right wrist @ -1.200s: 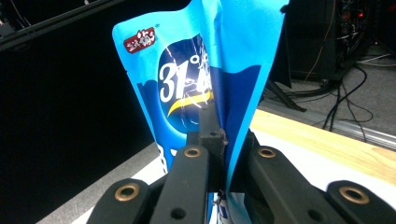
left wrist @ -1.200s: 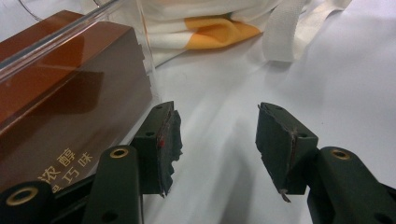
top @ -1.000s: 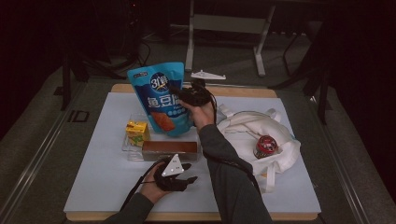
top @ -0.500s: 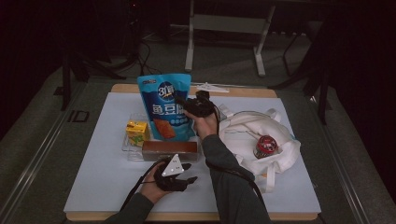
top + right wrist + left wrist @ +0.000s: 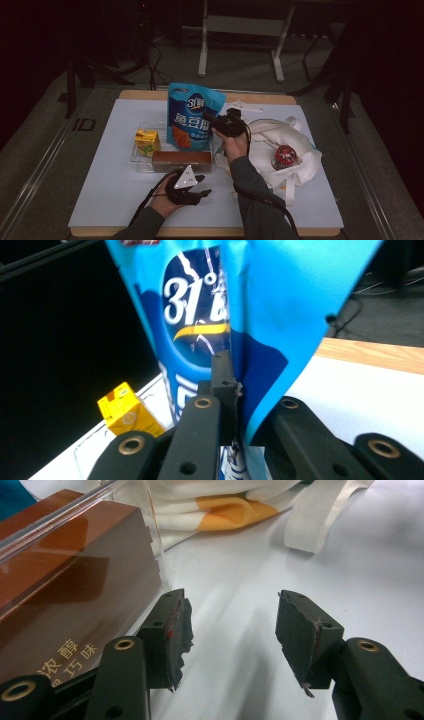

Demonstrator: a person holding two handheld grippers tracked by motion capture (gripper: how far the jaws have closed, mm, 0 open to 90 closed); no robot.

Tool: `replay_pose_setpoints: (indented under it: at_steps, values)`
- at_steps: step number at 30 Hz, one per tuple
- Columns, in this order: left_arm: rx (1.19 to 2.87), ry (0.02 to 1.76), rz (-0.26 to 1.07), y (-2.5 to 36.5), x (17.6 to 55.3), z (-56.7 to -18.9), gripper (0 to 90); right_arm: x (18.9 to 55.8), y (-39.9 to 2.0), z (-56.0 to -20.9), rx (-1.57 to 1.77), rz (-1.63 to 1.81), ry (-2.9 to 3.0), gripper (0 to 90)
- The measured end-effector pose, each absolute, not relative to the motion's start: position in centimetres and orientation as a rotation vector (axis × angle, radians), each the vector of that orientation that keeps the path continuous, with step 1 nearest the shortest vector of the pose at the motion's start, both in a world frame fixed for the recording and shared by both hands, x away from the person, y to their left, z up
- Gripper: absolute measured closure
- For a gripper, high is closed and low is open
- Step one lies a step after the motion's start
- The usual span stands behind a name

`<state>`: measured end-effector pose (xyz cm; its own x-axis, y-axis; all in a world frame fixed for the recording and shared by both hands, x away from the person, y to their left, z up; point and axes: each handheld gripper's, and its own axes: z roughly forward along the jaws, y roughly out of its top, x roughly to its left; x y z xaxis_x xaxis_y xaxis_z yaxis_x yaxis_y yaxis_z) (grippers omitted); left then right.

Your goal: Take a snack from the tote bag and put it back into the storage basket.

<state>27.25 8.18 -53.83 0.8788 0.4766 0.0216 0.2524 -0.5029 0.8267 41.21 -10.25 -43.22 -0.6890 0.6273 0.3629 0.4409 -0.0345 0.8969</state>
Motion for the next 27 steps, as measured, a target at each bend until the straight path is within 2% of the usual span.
replay_pose_setpoints:
  at_steps: [4,9,17,27]
  values:
    - [2.12,0.526,0.304,8.2,27.3,-53.9,46.0,40.3,-10.1,-43.4,1.104,1.818,2.093,86.2]
    - [2.121,0.527,0.306,8.1,27.2,-53.9,45.9,39.6,-9.1,-42.6,0.991,1.753,2.201,78.8]
    - [2.124,0.527,0.304,8.1,27.3,-53.9,45.5,38.9,-10.6,-41.9,0.88,1.663,2.291,72.0]
    - [2.125,0.53,0.304,8.1,27.3,-53.9,45.2,38.5,-12.7,-42.7,0.848,1.593,2.366,74.1]
